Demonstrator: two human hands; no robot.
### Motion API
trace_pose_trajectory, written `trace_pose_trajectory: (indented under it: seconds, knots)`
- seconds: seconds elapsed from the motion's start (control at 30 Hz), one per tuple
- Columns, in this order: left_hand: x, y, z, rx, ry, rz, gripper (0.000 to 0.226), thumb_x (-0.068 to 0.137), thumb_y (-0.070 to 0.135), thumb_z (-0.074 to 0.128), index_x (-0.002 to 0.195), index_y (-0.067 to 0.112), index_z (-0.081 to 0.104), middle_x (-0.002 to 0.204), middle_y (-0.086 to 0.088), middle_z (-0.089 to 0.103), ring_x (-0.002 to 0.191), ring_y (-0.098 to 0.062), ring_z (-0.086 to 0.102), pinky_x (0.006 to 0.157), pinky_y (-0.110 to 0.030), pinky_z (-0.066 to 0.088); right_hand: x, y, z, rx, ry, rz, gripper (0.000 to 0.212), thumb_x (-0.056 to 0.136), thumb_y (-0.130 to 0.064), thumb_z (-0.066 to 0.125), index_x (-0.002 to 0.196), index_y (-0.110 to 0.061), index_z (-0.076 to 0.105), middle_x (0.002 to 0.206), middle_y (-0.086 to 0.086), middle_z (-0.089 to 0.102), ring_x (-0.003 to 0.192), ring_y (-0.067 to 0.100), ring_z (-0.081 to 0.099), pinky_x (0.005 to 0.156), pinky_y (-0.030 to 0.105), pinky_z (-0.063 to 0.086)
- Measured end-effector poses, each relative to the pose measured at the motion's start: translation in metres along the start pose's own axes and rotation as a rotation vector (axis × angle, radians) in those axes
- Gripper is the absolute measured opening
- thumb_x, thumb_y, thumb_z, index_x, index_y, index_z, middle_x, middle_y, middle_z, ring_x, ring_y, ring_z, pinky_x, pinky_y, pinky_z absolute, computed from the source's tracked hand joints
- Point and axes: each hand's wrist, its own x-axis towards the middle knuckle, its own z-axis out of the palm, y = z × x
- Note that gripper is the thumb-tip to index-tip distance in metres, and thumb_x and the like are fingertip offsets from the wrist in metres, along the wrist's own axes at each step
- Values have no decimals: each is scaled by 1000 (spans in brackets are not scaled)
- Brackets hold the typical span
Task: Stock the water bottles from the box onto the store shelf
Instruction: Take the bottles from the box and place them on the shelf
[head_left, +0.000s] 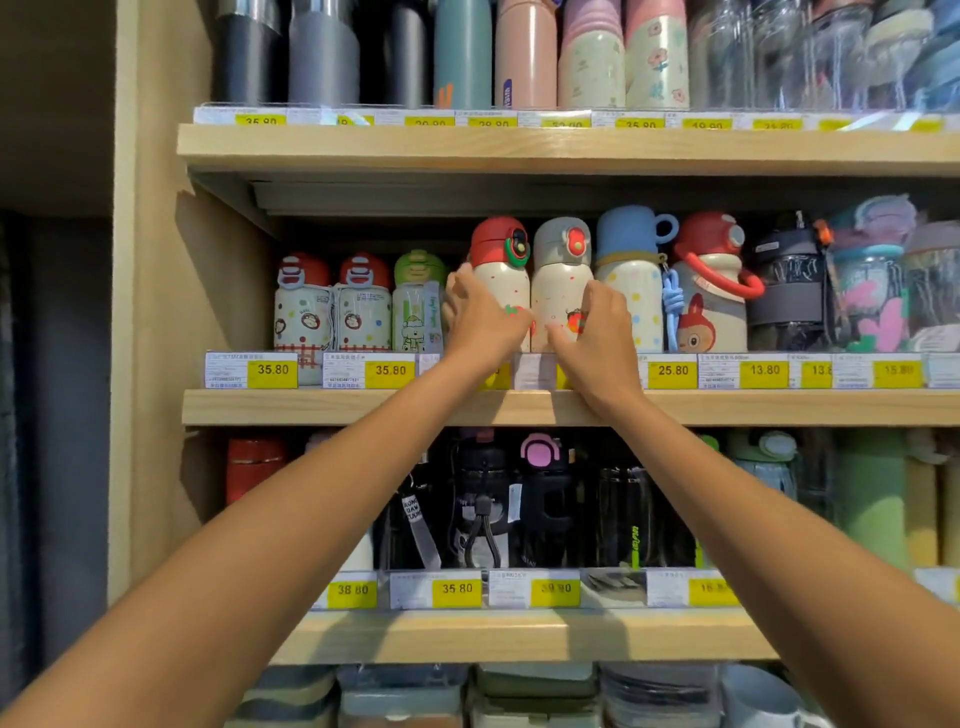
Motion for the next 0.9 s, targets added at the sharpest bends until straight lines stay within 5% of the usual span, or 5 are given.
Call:
trace_pose_trajectory:
  seconds: [0.1, 0.27, 0.57, 0.73, 0.9]
  knots:
    - [-31, 13, 14, -56, 69, 99, 77, 81, 14, 61, 144, 8, 18, 148, -12, 21, 138, -32, 22, 114, -43, 25, -13, 6, -27, 152, -15, -24, 40, 88, -19, 58, 125, -5, 50, 117, 5, 52, 106, 18, 51, 88, 27, 42]
    - [-91, 33, 48, -226, -33, 168, 47, 86, 11, 56, 130, 11, 37, 133, -3, 44, 116, -18, 50, 96, -30, 43, -45, 31, -82, 255, -47, 4, 23, 88, -9, 55, 109, -6, 61, 102, -1, 62, 87, 12, 57, 78, 22, 42]
    - [-222, 74, 185, -316, -482, -147, 41, 87, 8, 60, 125, 2, 46, 109, -6, 56, 98, -13, 52, 86, -24, 40, -156, 167, -218, 185, -231, 400, 18, 75, -25, 54, 88, -19, 65, 89, 14, 72, 79, 24, 68, 69, 33, 50]
    - [-333, 108, 282, -324, -734, -280, 44, 86, 13, 64, 126, 2, 48, 105, -5, 55, 98, -17, 54, 68, -22, 41, -251, 251, -324, 136, -292, 671, 12, 89, -5, 53, 94, -8, 64, 85, 14, 68, 63, 12, 60, 57, 25, 47]
    - [-447, 128, 366, -301, -962, -362, 13, 74, 19, 64, 79, 19, 52, 85, -5, 54, 87, -21, 53, 76, -35, 42, -350, 326, -420, 97, -355, 927, 15, 96, -12, 49, 102, -4, 59, 88, 10, 65, 69, 16, 59, 60, 29, 46]
